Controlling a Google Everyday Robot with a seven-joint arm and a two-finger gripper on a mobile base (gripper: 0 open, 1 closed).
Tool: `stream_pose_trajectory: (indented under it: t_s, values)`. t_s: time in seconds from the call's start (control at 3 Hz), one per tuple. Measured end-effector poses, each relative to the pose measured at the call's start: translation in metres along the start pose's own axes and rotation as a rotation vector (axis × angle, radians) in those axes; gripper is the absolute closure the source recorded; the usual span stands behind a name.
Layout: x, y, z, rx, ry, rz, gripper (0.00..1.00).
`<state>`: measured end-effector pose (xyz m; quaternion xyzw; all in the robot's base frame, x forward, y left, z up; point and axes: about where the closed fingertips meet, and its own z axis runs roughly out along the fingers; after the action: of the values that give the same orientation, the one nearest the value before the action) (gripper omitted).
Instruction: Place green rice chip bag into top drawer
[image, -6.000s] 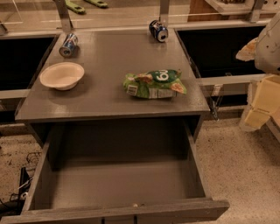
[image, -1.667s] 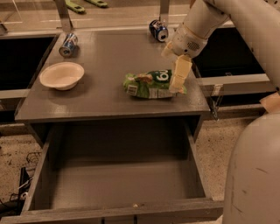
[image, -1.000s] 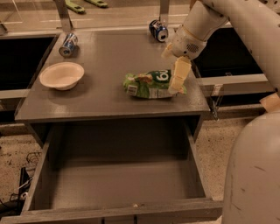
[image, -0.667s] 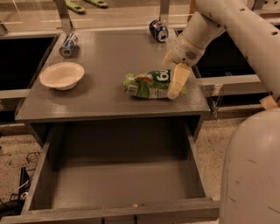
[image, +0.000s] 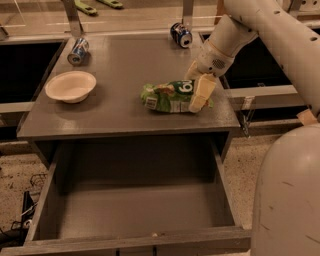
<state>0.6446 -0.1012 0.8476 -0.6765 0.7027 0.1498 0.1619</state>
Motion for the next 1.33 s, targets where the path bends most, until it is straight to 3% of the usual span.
stream_pose_trajectory:
  t_s: [1.0,1.33]
  values:
    - [0.0,0.0,0.0,0.0,0.0,0.0,0.89]
    - [0.0,0.0,0.0,0.0,0.0,0.0,1.0]
